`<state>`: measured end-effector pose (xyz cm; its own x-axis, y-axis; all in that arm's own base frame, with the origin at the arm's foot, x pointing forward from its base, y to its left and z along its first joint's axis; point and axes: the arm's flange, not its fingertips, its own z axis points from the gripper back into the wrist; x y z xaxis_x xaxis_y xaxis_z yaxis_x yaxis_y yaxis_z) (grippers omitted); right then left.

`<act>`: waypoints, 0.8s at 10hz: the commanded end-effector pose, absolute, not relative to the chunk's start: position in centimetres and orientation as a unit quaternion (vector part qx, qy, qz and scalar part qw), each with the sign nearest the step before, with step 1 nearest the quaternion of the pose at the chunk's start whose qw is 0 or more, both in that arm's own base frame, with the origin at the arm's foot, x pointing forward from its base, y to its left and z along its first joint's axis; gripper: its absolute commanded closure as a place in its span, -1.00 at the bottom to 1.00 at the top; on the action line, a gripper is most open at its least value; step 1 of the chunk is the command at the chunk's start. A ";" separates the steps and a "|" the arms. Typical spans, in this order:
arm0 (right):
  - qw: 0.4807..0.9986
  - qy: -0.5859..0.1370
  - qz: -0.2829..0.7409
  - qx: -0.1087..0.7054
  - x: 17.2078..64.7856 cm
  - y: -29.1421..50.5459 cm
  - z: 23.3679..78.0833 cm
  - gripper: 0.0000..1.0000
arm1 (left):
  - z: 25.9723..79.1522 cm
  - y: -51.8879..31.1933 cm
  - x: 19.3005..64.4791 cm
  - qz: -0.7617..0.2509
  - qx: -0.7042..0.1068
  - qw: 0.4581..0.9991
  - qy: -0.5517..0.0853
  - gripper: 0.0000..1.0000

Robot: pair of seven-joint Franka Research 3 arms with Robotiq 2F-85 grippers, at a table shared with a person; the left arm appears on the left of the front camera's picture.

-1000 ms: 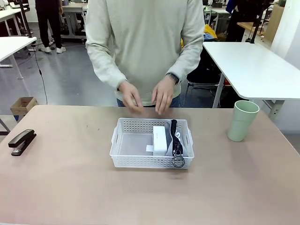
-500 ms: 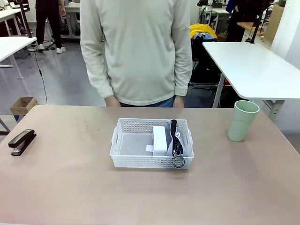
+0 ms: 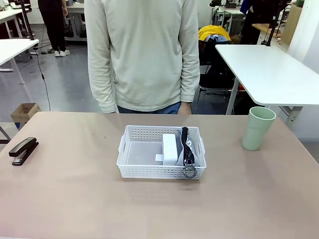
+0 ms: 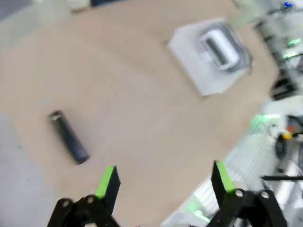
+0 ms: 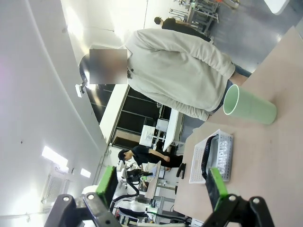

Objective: Efficiently arrange items inside the basket to fit them all.
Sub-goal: Pick up the Stapler and place it inside the Organizing basket.

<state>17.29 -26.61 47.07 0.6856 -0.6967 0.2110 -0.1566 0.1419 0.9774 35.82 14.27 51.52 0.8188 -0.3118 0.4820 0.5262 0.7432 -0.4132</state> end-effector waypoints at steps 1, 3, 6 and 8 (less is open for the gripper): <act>0.670 -0.354 -0.192 0.624 17.5 -26.7 47.2 -1.00 | 51.1 13.0 37.6 -0.143 -0.030 0.989 0.028 -1.00; 0.670 -0.354 -0.192 0.624 17.5 -26.7 47.2 -1.00 | 50.1 12.1 39.7 -0.078 0.090 0.990 0.075 -1.00; 0.670 -0.354 -0.192 0.624 17.5 -26.7 47.2 -1.00 | 50.6 12.5 40.4 -0.125 0.005 0.988 -0.093 -1.00; 0.670 -0.354 -0.192 0.624 17.5 -26.7 47.2 -1.00 | 50.6 12.5 40.4 -0.125 0.005 0.988 -0.093 -1.00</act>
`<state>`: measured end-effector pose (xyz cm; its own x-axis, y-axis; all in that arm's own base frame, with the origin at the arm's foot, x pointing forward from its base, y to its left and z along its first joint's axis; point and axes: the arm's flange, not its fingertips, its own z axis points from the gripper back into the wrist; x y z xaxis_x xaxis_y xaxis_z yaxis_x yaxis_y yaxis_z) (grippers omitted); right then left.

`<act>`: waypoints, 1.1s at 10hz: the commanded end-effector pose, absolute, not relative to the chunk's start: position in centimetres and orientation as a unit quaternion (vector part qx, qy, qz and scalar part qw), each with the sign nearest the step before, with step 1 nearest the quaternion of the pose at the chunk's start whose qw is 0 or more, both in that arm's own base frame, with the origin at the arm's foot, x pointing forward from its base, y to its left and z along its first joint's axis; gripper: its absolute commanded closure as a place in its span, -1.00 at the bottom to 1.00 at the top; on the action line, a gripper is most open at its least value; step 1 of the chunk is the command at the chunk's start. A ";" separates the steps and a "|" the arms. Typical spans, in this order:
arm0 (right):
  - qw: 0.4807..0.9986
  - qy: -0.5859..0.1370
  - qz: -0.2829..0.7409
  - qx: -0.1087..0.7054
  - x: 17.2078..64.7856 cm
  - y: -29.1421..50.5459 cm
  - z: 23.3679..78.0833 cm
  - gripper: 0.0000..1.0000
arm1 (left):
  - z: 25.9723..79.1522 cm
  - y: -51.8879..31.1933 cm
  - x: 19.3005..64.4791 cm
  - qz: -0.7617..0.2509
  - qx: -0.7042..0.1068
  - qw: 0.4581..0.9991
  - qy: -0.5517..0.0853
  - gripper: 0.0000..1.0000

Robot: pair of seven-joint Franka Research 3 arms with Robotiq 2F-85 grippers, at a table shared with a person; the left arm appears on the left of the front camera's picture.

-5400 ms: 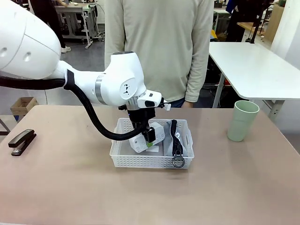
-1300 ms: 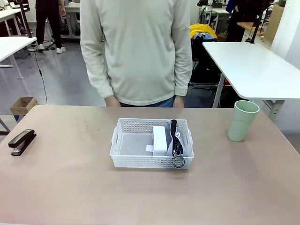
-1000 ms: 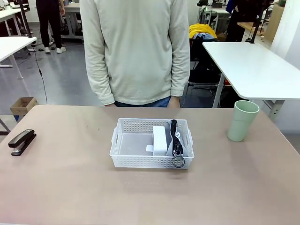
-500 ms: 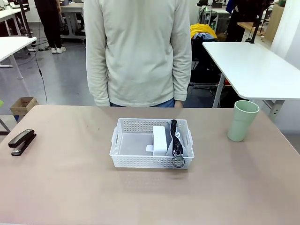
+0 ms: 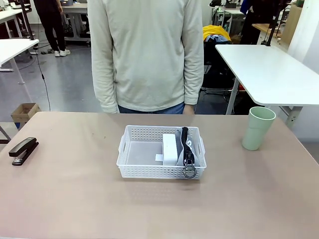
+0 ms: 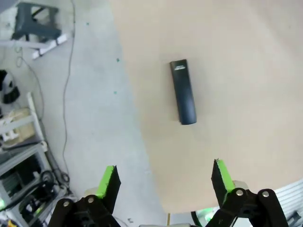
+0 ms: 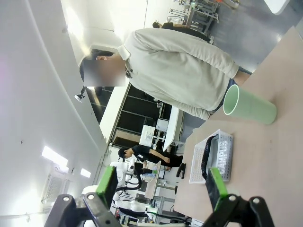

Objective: Efficiently arrange items inside the basket to fit them all.
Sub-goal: Pick up the Stapler and place it inside the Organizing basket.

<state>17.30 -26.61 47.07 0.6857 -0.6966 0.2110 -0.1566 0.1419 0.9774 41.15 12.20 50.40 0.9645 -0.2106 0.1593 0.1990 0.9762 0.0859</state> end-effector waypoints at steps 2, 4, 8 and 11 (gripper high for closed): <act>0.670 -0.354 -0.192 0.624 17.5 -26.7 47.2 -1.00 | 50.4 12.2 41.2 -0.103 0.035 0.990 -0.084 -1.00; 0.670 -0.354 -0.192 0.624 17.5 -26.7 47.2 -1.00 | 48.2 11.7 41.9 -0.192 0.051 0.974 -0.109 -1.00; 0.670 -0.354 -0.192 0.624 17.5 -26.7 47.2 -1.00 | 41.7 11.6 45.1 -0.158 0.029 0.985 -0.061 -1.00; 0.670 -0.354 -0.192 0.624 17.5 -26.7 47.2 -1.00 | 37.2 11.0 47.9 -0.132 0.009 0.990 -0.055 -1.00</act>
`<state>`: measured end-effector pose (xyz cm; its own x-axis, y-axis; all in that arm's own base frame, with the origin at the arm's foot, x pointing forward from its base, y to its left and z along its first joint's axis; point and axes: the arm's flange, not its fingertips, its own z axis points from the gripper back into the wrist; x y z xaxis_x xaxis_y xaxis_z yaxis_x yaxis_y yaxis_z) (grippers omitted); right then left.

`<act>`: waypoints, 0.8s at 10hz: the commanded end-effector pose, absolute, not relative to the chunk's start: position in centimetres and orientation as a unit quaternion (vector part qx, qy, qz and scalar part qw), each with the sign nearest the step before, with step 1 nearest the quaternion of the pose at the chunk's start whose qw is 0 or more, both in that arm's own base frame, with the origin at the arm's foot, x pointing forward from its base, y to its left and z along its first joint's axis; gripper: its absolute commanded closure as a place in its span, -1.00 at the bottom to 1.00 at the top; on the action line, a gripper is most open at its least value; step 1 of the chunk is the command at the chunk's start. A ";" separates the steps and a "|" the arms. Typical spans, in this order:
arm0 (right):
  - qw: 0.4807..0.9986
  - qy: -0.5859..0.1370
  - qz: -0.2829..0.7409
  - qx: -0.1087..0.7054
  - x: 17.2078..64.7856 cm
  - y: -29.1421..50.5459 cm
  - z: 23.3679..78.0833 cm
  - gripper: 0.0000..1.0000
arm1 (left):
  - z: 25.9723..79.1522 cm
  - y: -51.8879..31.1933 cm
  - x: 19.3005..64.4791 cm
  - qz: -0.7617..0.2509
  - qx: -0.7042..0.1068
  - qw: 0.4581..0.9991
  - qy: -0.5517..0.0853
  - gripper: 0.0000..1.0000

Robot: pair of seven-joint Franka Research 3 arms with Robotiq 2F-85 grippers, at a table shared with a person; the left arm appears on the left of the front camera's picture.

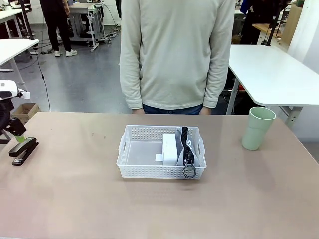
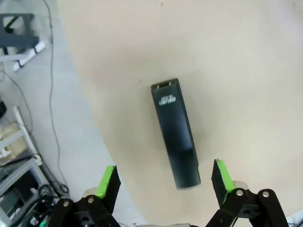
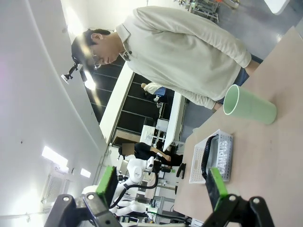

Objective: Efficiently arrange items inside the basket to fit them all.
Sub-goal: Pick up the Stapler and place it inside the Organizing basket.

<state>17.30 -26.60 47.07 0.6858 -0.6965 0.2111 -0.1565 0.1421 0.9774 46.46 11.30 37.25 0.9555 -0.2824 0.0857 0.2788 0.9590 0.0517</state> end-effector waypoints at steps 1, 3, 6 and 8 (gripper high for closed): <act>0.670 -0.354 -0.192 0.624 17.5 -26.7 47.2 -1.00 | 35.8 10.7 48.7 -0.131 0.009 0.990 -0.048 -1.00; 0.670 -0.354 -0.192 0.624 17.5 -26.7 47.2 -1.00 | 33.5 10.6 50.3 -0.112 0.018 0.993 -0.016 -1.00; 0.670 -0.354 -0.192 0.624 17.5 -26.7 47.2 -1.00 | 31.3 10.7 51.1 -0.099 0.021 0.995 0.008 -1.00; 0.670 -0.354 -0.192 0.624 17.5 -26.7 47.2 -1.00 | 30.8 11.0 51.3 -0.093 0.016 0.995 0.021 -1.00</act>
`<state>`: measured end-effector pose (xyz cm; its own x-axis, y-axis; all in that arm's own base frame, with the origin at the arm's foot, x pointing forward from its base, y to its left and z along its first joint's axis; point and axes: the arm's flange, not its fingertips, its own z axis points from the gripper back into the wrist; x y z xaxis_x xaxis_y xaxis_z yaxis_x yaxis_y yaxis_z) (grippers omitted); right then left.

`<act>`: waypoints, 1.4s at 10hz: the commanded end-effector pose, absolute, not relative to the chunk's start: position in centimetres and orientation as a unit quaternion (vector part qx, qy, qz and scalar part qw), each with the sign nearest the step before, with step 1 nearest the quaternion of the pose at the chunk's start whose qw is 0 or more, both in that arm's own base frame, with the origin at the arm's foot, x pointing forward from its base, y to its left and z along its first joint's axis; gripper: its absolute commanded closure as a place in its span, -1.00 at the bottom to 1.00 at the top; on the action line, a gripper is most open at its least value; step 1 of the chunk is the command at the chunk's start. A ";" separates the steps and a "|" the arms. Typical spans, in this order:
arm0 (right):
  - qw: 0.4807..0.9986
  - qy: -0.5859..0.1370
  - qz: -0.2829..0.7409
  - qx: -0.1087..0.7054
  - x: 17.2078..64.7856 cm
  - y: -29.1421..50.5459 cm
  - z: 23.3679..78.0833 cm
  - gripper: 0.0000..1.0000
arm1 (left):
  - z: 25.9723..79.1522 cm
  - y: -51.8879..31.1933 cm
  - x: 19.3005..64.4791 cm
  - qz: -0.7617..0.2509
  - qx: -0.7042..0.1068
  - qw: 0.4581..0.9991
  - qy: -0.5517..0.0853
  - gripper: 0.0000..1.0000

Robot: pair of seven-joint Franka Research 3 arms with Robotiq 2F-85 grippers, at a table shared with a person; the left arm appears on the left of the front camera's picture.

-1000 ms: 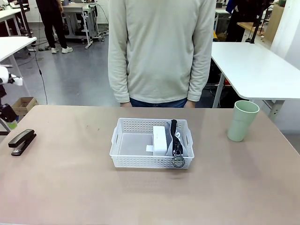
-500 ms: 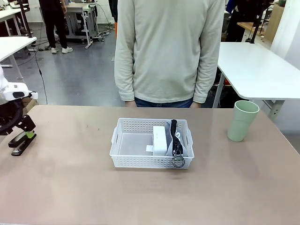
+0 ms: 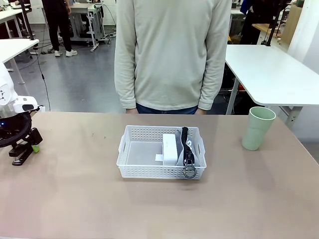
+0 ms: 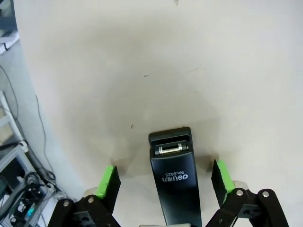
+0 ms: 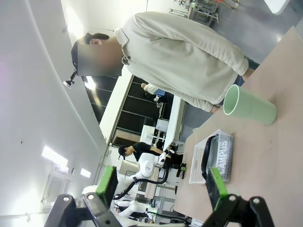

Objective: Efficiently arrange items inside the basket to fit them all.
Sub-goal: Pick up the Stapler and place it inside the Organizing basket.

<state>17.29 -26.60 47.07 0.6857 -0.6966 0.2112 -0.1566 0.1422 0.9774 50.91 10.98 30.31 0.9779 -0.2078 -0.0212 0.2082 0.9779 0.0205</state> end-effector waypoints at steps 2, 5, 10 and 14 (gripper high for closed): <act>0.670 -0.354 -0.192 0.624 17.5 -26.7 47.2 -1.00 | 30.8 10.9 51.3 -0.089 0.011 0.996 0.023 -1.00; 0.670 -0.354 -0.192 0.624 17.5 -26.7 47.2 -1.00 | 30.9 10.9 51.3 -0.086 0.017 0.996 0.013 0.91; 0.670 -0.354 -0.192 0.624 17.5 -26.7 47.2 -1.00 | 31.5 11.0 50.9 -0.083 0.014 0.996 0.014 1.00; 0.670 -0.354 -0.192 0.624 17.5 -26.7 47.2 -1.00 | 32.5 12.0 49.5 -0.081 0.009 0.997 -0.006 1.00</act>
